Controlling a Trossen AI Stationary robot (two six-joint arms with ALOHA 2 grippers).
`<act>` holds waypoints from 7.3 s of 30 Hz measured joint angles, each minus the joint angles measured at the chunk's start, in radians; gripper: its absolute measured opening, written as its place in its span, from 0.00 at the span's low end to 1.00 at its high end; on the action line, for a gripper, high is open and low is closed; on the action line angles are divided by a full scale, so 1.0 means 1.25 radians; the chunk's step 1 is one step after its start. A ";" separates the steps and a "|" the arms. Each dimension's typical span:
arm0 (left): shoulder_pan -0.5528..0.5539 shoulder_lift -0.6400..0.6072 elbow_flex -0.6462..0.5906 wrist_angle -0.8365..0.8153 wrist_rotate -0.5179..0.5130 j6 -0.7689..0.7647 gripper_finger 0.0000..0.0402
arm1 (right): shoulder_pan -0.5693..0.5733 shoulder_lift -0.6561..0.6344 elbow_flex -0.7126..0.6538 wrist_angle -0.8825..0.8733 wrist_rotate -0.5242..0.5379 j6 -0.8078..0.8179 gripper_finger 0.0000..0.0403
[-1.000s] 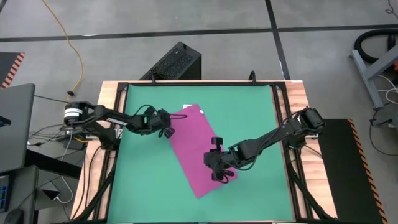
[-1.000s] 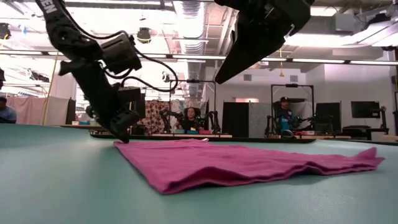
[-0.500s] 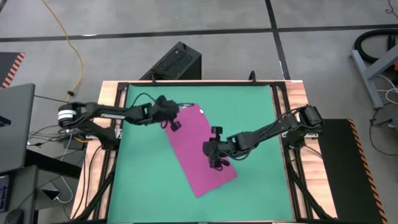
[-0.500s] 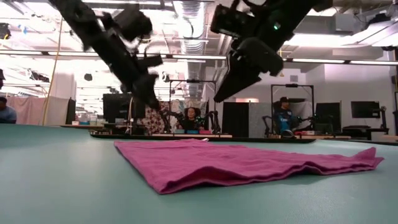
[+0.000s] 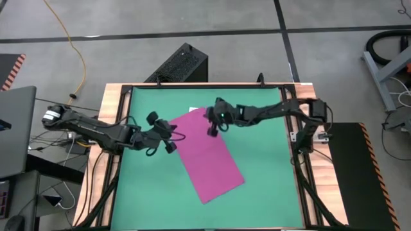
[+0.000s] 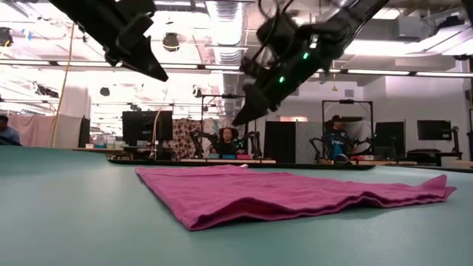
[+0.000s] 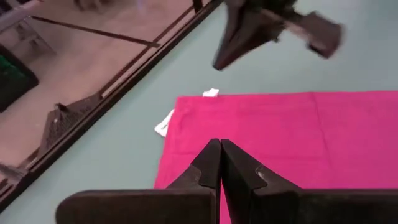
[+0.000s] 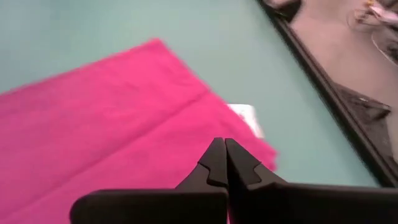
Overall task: Roll towel into tight, uniform cylinder
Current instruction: Roll the pink towel
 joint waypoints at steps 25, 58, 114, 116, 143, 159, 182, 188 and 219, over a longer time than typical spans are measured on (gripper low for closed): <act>-0.007 0.018 0.000 -0.103 0.009 -0.084 0.00 | -0.122 0.267 0.354 -0.395 -0.126 0.057 0.00; -0.009 0.018 -0.035 -0.119 0.051 -0.018 0.00 | -0.098 0.224 0.371 -0.717 0.080 0.168 0.08; -0.213 0.305 0.026 0.018 0.094 0.020 0.00 | 0.540 -0.135 0.240 -0.626 0.366 0.182 0.05; -0.237 0.281 0.026 0.004 0.090 -0.001 0.00 | 0.565 -0.134 0.168 -0.480 0.347 0.161 0.05; -0.370 0.200 0.026 -0.104 0.032 -0.192 0.00 | 0.510 0.149 -0.006 -0.042 0.072 0.290 0.02; -0.372 0.312 0.026 0.028 0.032 -0.054 0.00 | 0.567 -0.023 -0.008 -0.243 0.193 0.302 0.05; -0.421 0.278 0.026 -0.023 0.088 -0.035 0.22 | 0.600 0.128 -0.008 -0.068 0.128 0.123 0.61; -0.421 0.278 0.026 -0.025 0.088 -0.045 0.25 | 0.594 0.152 -0.006 -0.070 0.175 0.150 0.59; -0.378 0.278 -0.072 0.205 0.009 0.080 0.25 | 0.619 0.127 0.004 -0.155 0.229 0.288 0.01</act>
